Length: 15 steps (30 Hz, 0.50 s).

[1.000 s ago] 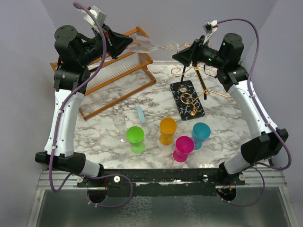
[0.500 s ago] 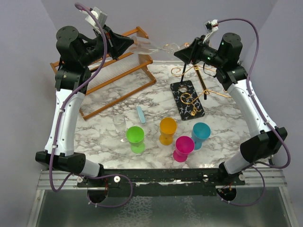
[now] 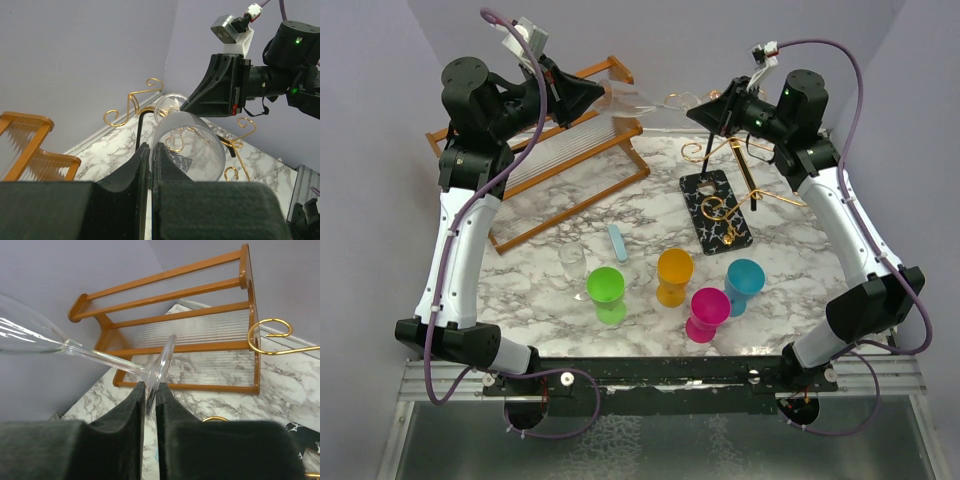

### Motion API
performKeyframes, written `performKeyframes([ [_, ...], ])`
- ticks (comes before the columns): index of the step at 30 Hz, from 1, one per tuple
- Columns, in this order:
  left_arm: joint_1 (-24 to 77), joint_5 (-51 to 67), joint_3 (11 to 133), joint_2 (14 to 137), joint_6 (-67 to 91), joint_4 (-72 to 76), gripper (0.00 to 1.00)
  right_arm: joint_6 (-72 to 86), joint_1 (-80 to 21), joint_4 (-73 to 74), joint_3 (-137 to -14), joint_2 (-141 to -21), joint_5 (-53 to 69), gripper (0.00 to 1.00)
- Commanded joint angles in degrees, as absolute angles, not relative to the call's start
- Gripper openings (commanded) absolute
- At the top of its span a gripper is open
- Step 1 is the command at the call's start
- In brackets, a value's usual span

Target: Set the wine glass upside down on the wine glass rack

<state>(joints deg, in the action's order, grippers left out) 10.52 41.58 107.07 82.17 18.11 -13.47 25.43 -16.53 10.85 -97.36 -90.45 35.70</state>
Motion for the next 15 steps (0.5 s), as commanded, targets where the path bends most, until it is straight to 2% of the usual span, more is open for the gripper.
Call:
performKeyframes([
  [1, 10.68, 42.78, 106.84, 80.15, 19.50, -10.10, 0.00, 25.79, -16.70, 10.08, -97.73, -90.24, 33.90, 0.02],
  [3, 10.61, 42.09, 106.61, 79.80, 19.62, -10.11, 0.00, 24.95, -16.70, 10.79, -97.73, -89.82, 32.10, 0.01],
  [4, 10.63, 41.35, 106.37, 79.56, 19.79, -10.17, 0.04, 24.57, -16.70, 11.21, -97.69, -89.56, 31.18, 0.01],
  [8, 10.54, 39.42, 105.48, 78.76, 20.07, -11.38, 0.23, 23.01, -16.55, 12.30, -97.21, -88.23, 27.38, 0.01],
  [13, 10.37, 36.64, 105.09, 77.19, 16.71, -15.37, 0.56, 20.36, -14.83, 14.23, -98.24, -86.97, 21.76, 0.01],
  [15, 10.29, 35.02, 105.31, 76.56, 14.63, -17.78, 0.65, 18.65, -13.88, 14.93, -98.94, -86.56, 18.92, 0.01],
])
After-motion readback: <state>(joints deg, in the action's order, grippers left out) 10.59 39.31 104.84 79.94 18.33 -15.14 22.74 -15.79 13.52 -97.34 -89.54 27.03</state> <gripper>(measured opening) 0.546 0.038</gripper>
